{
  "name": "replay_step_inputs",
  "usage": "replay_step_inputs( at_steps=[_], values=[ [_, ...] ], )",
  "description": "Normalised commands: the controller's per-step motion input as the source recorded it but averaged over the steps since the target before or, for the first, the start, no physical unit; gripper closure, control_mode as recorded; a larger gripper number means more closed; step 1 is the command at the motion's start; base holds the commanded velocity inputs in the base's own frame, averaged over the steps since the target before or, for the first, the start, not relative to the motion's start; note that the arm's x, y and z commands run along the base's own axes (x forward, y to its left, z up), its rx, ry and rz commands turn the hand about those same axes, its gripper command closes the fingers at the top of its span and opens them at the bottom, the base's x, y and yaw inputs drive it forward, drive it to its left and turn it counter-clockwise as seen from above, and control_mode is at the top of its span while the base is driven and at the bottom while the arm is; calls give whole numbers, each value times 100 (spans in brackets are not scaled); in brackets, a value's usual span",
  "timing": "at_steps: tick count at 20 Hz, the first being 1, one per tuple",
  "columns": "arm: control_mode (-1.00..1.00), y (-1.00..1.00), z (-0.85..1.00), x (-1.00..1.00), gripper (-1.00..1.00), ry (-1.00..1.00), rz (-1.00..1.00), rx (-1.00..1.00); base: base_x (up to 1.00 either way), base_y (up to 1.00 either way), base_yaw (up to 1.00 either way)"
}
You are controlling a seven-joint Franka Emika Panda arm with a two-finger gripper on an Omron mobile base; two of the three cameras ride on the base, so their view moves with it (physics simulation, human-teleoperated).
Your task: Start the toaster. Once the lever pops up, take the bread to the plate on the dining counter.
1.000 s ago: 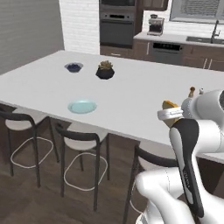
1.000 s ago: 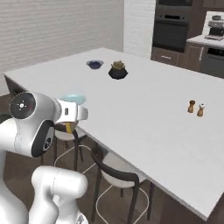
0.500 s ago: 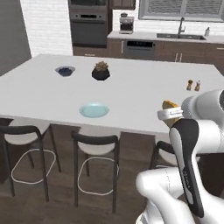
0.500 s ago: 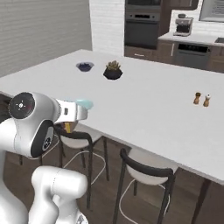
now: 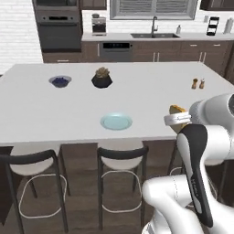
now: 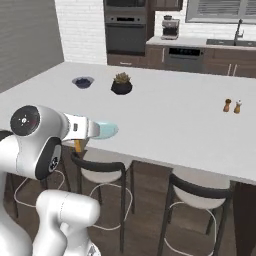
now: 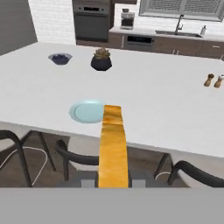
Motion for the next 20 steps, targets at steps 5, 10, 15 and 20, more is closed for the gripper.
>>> replay_step_inputs(
  at_steps=[5, 10, 15, 20],
  values=[
    [100, 0, 0, 0, 100, 0, 0, 0, 66, 100, -46],
    [100, 0, 0, 0, 100, 0, 0, 0, 74, 93, -40],
    [100, 0, 0, 0, 100, 0, 0, 0, 20, 22, -6],
    [100, 0, 0, 0, 100, 0, 0, 0, 0, 0, 0]
  ],
)
